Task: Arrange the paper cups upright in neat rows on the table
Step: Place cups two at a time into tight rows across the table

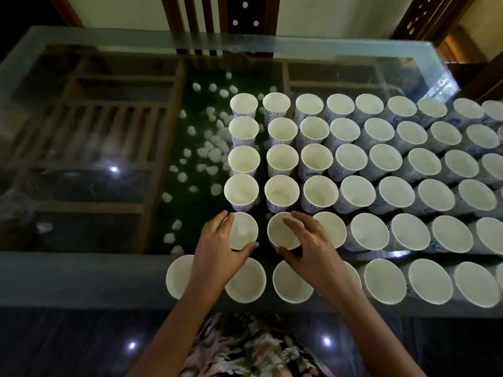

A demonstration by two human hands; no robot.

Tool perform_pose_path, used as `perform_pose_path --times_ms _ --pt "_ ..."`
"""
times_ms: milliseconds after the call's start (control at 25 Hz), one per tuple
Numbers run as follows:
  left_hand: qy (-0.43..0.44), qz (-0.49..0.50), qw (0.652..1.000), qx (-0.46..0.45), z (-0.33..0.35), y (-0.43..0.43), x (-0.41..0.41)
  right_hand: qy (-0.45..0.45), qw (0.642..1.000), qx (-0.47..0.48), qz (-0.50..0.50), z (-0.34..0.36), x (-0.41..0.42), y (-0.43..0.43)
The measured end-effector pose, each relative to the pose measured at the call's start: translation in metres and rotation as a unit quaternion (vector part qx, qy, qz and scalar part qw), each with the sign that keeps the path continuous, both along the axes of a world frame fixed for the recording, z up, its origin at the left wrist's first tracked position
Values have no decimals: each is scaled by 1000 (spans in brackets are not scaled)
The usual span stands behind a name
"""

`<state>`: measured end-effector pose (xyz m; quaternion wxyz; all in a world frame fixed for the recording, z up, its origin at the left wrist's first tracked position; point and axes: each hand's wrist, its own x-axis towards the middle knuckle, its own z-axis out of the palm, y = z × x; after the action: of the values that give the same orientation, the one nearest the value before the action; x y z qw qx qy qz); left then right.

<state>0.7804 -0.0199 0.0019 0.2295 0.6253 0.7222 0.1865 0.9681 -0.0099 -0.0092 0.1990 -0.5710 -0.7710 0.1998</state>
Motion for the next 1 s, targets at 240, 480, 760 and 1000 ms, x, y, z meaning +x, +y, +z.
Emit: perform_pose_path --times_ms 240,480,760,1000 --pt "-7 -15 1000 0 -4 -2 -3 6 1000 7 -10 -3 -6 -6" --pt "-13 -30 999 25 0 -14 -3 24 1000 7 -14 7 -5 -15" --pt "-14 -65 997 39 -2 -57 3 6 999 -36 -2 14 1 -50" --pt "11 -81 996 29 -7 -68 5 -17 999 -28 36 5 2 -71"
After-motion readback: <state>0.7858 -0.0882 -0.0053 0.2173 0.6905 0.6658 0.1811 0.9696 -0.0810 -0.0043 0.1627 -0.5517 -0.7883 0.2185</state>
